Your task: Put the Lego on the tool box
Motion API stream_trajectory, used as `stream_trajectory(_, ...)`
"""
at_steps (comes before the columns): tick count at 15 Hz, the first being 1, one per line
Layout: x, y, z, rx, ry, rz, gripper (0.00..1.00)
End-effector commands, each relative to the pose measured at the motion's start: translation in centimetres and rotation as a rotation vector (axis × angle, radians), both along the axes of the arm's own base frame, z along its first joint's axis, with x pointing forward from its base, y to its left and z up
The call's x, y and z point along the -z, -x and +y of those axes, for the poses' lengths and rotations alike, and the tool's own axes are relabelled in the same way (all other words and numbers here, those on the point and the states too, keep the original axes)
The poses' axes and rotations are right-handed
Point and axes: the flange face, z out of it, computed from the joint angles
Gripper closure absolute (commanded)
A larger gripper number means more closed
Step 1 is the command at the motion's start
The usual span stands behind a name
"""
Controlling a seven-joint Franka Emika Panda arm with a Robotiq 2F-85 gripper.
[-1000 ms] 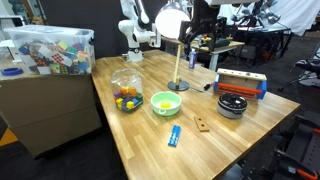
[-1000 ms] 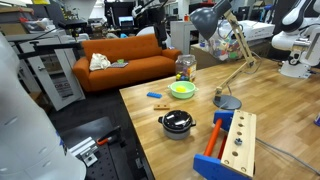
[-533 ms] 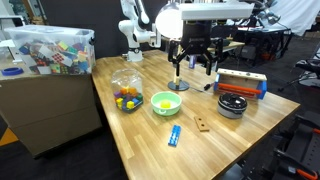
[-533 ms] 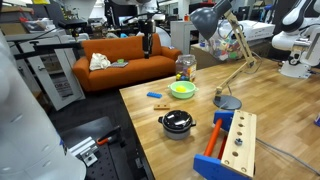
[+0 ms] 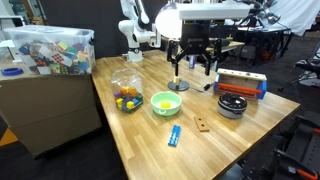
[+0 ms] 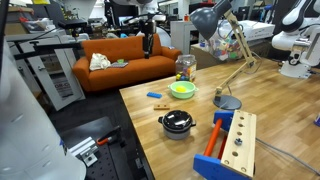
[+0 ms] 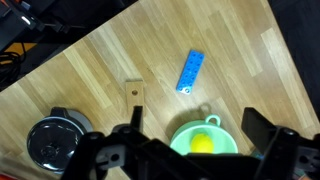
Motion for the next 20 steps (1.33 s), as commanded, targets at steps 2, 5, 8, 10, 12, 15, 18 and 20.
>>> stream_trajectory(2,2.3,0.0,1.4,0.094,-0.016,0.046,0.00)
stream_trajectory(5,5.7,0.6,3.6,0.093,-0.006,0.088,0.00)
stream_trajectory(8,8.7,0.6,4.8,0.076,0.027,0.103,0.00)
stream_trajectory(10,10.5,0.6,5.4,0.049,0.026,0.123,0.00)
stream_trajectory(12,10.8,1.1,5.1,0.059,0.030,0.141,0.00)
stream_trajectory(15,11.6,1.0,5.6,0.053,0.029,0.147,0.00)
stream_trajectory(18,11.4,0.9,5.6,0.055,0.027,0.143,0.00)
stream_trajectory(20,11.4,0.9,5.6,0.055,0.027,0.143,0.00)
